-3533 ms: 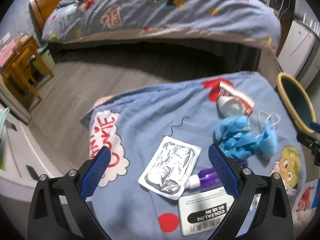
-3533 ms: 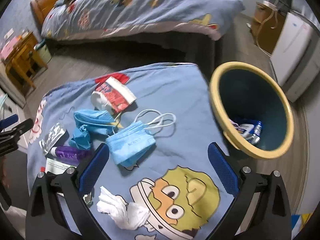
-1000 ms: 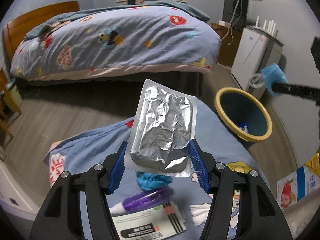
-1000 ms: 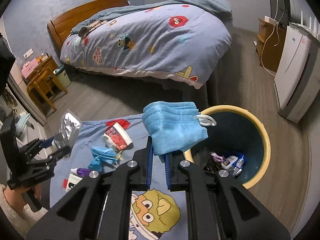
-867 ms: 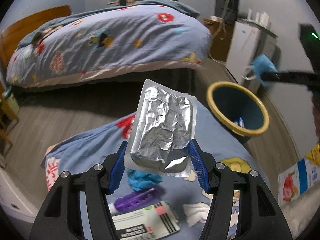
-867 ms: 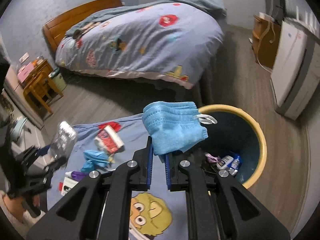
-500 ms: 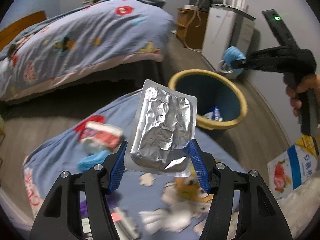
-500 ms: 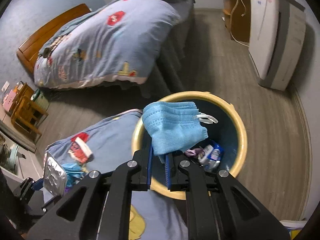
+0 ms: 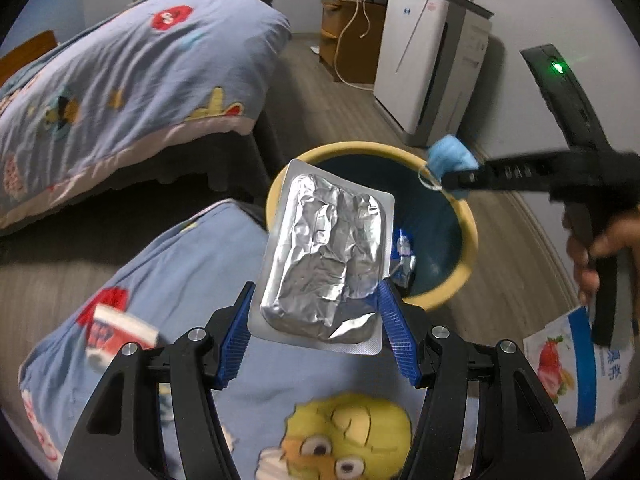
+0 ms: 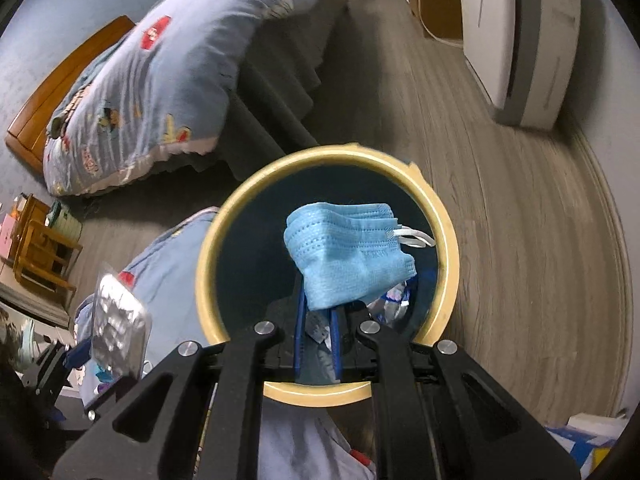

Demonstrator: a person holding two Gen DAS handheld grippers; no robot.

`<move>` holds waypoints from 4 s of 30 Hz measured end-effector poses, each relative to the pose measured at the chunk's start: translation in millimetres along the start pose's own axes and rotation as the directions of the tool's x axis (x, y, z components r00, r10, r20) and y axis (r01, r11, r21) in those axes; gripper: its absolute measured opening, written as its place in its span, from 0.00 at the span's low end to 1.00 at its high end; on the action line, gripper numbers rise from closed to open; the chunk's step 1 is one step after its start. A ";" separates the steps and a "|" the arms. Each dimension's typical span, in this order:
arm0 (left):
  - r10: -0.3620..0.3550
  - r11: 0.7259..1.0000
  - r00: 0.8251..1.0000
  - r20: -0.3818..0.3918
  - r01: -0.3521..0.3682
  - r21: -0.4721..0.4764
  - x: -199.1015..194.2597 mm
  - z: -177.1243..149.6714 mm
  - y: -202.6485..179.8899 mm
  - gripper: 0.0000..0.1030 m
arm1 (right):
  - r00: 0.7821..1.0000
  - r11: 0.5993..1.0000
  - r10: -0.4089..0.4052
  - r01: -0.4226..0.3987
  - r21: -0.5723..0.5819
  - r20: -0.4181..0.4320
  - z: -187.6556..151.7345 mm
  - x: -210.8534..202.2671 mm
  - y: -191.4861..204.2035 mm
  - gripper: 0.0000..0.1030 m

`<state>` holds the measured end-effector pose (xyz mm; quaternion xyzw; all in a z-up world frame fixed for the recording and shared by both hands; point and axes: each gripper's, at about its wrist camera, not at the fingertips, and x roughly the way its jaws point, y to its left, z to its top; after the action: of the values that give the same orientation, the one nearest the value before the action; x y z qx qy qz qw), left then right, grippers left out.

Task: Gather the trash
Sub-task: 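Carry the foil packet and blue mask over the bin and open both tools, then move both open tools back over the cushion toward the tissue and glove, then grasp the white tissue with the right tool while the left tool grasps the blue glove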

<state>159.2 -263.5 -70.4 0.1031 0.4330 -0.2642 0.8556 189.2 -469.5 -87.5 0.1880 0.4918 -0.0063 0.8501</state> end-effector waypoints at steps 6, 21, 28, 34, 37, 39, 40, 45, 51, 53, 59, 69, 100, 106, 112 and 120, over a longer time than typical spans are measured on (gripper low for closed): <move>0.034 0.999 0.999 -0.041 -0.032 0.034 39.3 20.9 -6.3 0.60 | 1.000 1.000 0.019 -0.018 0.022 -0.025 2.1 14.1 -4.3 0.10; 0.043 0.999 0.999 -0.028 -0.042 0.028 68.7 35.8 -8.9 0.66 | 0.999 0.998 0.049 -0.048 0.050 -0.022 4.1 22.5 -12.1 0.17; 0.042 0.999 0.999 -0.002 -0.042 0.017 54.7 28.2 -3.9 0.77 | 0.999 0.997 0.040 -0.040 0.060 0.005 5.9 17.2 -10.8 0.54; 0.070 0.998 0.997 0.022 -0.070 0.009 35.9 16.6 5.9 0.88 | 0.999 0.998 0.029 -0.030 0.056 0.023 7.8 12.2 -8.1 0.69; 0.086 0.996 0.996 0.009 -0.086 -0.009 29.3 10.3 14.4 0.89 | 0.999 0.999 0.021 -0.022 0.040 0.028 8.3 9.9 -4.1 0.79; 0.093 0.995 0.996 0.009 -0.093 -0.019 21.3 6.1 20.1 0.89 | 0.999 1.000 0.013 -0.014 0.024 0.033 9.1 8.2 -0.7 0.86; 0.098 0.995 0.995 0.012 -0.097 -0.021 17.1 4.8 22.1 0.90 | 0.999 1.000 0.005 -0.005 0.013 0.040 9.6 6.3 1.8 0.89; 0.119 0.992 0.992 0.037 -0.118 -0.050 -14.3 -4.3 35.5 0.92 | 0.998 0.999 -0.026 0.028 -0.030 0.058 10.8 -2.7 12.9 0.94; 0.172 0.980 0.983 0.059 -0.164 -0.110 -68.6 -26.7 65.3 0.92 | 0.996 0.991 -0.038 0.047 -0.122 0.076 1.4 -19.9 40.5 0.94; 0.198 0.973 0.978 0.062 -0.188 -0.132 -87.2 -34.9 73.9 0.92 | 0.997 0.991 -0.023 0.032 -0.133 0.069 -3.3 -25.4 50.7 0.94; 0.261 0.948 0.963 0.069 -0.242 -0.207 -146.9 -67.9 104.9 0.93 | 0.997 0.988 0.051 -0.041 -0.147 0.064 -24.1 -52.1 91.7 0.94; 0.302 0.893 0.952 0.052 -0.263 -0.365 -195.4 -123.7 142.9 0.93 | 0.996 0.972 0.090 -0.082 -0.222 0.027 -88.1 -70.9 165.8 0.94; 0.296 0.895 0.954 0.052 -0.258 -0.362 -193.0 -146.9 169.2 0.93 | 0.933 0.949 -0.090 -0.026 -0.316 -0.348 -238.6 54.3 221.2 0.39; 0.291 0.892 0.956 0.042 -0.256 -0.372 -187.6 -146.1 172.3 0.93 | 0.940 0.940 -0.072 -0.048 -0.338 -0.333 -228.1 45.3 223.2 0.13; 0.315 0.887 0.949 -0.003 -0.296 -0.356 -171.6 -145.5 178.3 0.93 | 0.967 0.937 0.001 -0.089 -0.337 -0.253 -179.9 6.5 227.7 0.13; 0.323 0.903 0.942 -0.086 -0.335 -0.270 -120.6 -145.0 174.4 0.93 | 0.992 0.923 0.022 -0.066 -0.379 -0.121 -108.2 -23.9 218.1 0.13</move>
<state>95.6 -14.6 -71.2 0.0576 0.4590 -0.0500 0.8852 129.3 -235.8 -47.2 0.0297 0.5273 0.1197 0.8407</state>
